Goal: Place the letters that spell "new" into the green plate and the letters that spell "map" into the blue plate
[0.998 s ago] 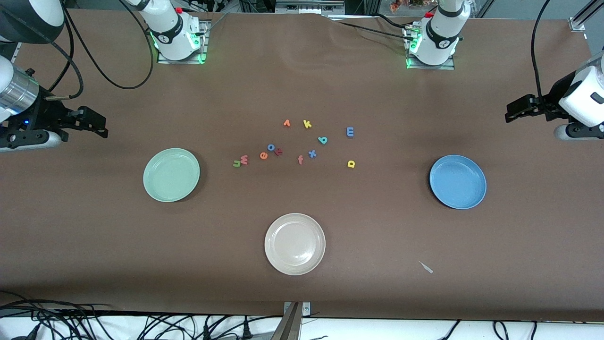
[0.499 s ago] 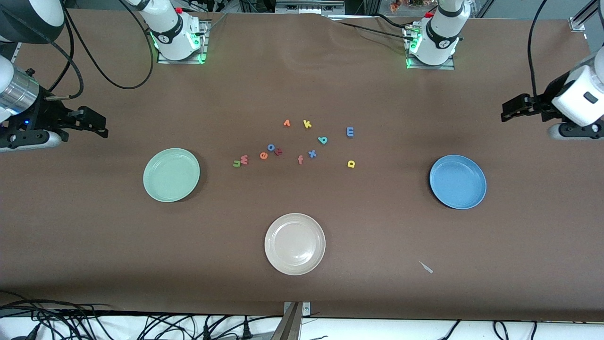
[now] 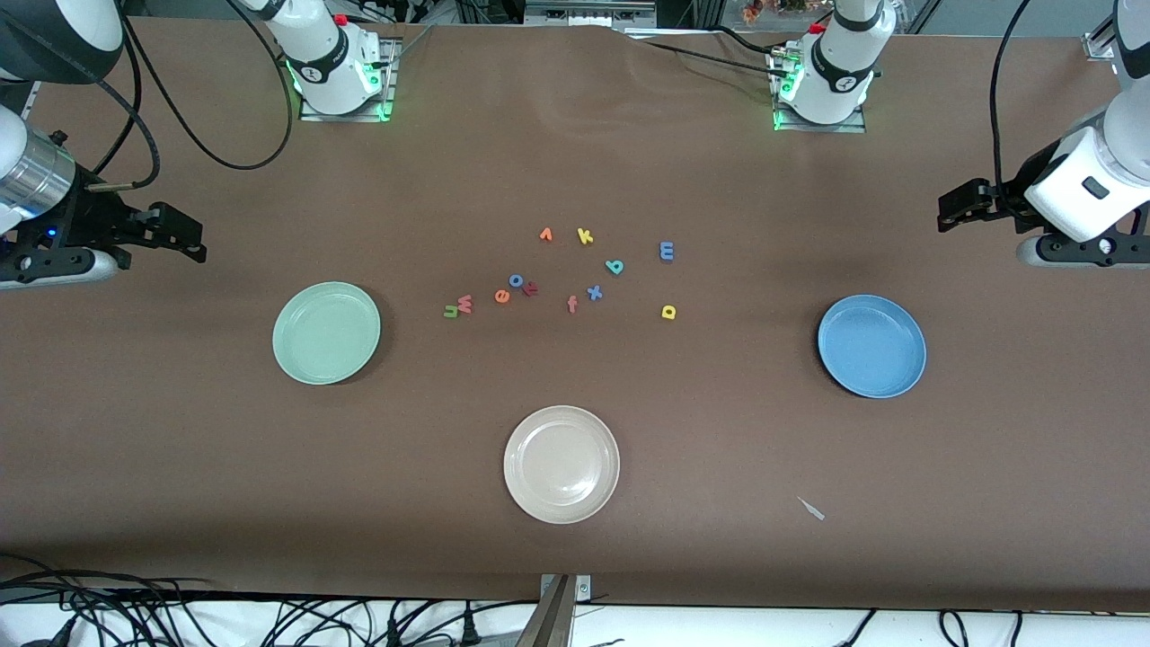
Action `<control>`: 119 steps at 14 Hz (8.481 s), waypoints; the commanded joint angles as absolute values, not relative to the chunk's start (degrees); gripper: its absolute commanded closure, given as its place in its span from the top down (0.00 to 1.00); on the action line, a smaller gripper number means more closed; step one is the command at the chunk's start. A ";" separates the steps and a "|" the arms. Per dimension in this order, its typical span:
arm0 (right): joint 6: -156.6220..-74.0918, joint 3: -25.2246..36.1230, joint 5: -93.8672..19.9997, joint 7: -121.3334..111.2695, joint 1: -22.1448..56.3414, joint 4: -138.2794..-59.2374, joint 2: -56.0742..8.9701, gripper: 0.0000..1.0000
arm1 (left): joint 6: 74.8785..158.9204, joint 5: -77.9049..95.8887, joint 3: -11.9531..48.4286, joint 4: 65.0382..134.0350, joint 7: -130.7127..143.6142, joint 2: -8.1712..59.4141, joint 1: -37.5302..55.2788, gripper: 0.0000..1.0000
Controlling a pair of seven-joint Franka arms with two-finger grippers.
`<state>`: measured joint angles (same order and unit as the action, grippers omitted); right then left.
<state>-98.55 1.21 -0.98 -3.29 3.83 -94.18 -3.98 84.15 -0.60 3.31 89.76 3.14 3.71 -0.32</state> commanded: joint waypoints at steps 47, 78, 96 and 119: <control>-103.79 0.88 -4.48 -0.54 3.60 -100.28 -3.07 1.00 | 96.92 7.38 6.42 91.22 9.22 19.59 16.50 1.00; -142.02 -1.41 1.14 58.43 26.19 -114.26 -28.29 1.00 | 147.22 -7.47 6.15 113.38 27.25 34.10 28.30 0.35; -149.33 -1.32 1.32 60.91 27.33 -117.60 -31.29 0.85 | 110.04 -7.82 5.98 103.62 -22.39 27.24 2.74 0.00; -148.89 -1.32 1.41 58.90 27.95 -117.78 -30.24 0.10 | 141.06 -4.22 30.74 132.80 29.22 15.90 0.70 1.00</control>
<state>-148.18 -1.50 0.82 59.53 27.21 -116.97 -30.60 140.52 -4.50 28.06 131.75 22.77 17.48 0.21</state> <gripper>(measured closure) 0.727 0.000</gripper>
